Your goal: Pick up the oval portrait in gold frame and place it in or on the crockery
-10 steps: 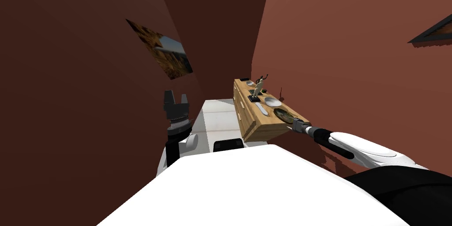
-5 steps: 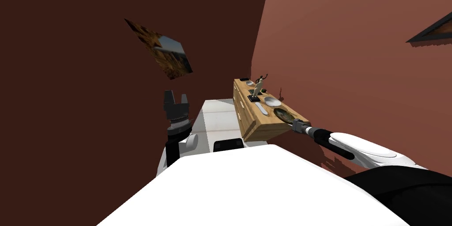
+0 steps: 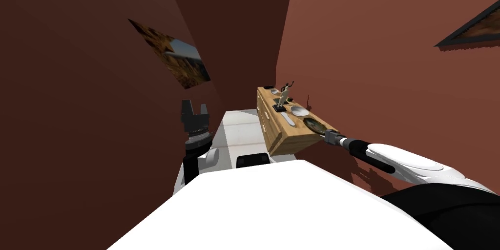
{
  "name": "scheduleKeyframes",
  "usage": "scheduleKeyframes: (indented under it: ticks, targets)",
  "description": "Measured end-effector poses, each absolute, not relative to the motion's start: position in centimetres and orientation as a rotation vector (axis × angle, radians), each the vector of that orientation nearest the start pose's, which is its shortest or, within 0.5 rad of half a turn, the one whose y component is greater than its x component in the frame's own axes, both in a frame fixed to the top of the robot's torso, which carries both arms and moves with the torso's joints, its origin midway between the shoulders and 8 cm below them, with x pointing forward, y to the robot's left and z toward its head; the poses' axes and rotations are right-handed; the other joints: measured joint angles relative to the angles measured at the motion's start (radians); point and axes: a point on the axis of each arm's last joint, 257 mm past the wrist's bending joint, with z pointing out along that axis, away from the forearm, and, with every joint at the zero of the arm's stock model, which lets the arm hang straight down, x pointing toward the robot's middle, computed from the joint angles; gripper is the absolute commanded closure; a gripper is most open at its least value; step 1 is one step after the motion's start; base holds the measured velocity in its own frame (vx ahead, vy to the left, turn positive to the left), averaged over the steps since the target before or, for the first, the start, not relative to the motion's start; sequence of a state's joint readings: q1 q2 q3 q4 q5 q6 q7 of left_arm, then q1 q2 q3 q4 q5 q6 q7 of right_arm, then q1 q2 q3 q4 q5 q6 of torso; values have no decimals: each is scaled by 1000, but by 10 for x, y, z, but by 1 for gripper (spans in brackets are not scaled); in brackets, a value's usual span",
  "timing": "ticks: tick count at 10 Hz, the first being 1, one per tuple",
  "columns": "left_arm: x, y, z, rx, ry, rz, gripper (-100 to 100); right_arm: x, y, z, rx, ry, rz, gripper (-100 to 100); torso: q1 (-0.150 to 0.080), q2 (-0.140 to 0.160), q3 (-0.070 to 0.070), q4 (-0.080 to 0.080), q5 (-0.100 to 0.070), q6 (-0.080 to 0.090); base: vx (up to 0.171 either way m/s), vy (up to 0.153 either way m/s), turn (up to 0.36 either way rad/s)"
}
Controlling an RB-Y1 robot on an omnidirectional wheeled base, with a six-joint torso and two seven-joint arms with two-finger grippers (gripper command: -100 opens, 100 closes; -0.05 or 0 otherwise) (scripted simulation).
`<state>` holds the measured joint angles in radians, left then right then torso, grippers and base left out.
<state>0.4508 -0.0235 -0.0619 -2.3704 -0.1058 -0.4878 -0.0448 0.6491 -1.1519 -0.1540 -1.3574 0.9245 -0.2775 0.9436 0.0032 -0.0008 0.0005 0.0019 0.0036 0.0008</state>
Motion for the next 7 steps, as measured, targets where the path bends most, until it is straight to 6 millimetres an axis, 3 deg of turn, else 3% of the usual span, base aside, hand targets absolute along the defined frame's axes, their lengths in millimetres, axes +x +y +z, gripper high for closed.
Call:
scheduleKeyframes:
  ticks: [7]
  targets:
    - [331,241,77,-503,573,-1293,0,280,-691,-264,-1531,1968,-947,100,3,-6,-3,-1,1,-2,83,73,-189]
